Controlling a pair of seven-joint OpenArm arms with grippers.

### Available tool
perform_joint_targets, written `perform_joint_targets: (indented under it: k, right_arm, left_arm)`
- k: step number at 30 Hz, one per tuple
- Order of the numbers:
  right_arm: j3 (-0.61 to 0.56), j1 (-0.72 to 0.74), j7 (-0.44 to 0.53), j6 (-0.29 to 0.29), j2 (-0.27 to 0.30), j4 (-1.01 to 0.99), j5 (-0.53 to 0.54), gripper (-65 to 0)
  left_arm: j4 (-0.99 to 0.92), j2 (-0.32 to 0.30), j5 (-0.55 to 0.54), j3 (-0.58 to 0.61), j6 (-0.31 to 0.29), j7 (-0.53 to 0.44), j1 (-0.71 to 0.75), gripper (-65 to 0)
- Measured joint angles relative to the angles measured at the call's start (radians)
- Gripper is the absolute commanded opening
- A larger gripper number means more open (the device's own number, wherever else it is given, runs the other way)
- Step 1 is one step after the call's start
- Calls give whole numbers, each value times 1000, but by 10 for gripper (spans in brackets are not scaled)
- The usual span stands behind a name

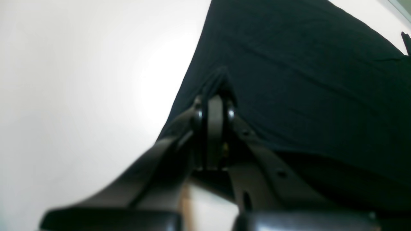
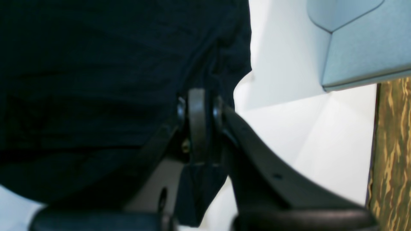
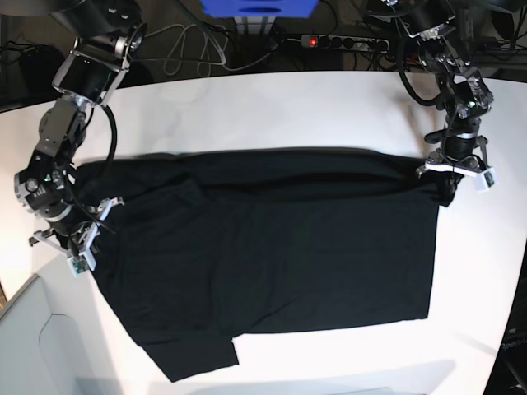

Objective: Fold the T-shirt properly
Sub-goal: 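Reach the right gripper down the shirt side and grasp the fabric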

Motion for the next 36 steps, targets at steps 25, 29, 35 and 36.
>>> perform_joint_targets:
  k: [25,29,35,36]
  right_arm:
    - [-116,114,111,0,60,-463,-3,-321]
    - [-116,80,129,0,60,-461,3,-526]
    - [-116,75,135,0,60,-460,6,-647]
    - [-116,73,137,0,60,-458,6,-649]
  left_arm:
    - [-3,1,0,0,0,0,11,-650]
    - [-3,6,0,0,0,-1,11,-650]
    - [-3,5,0,0,0,0,12,-650]
    - [-3,5,0,0,0,-1,16,-650]
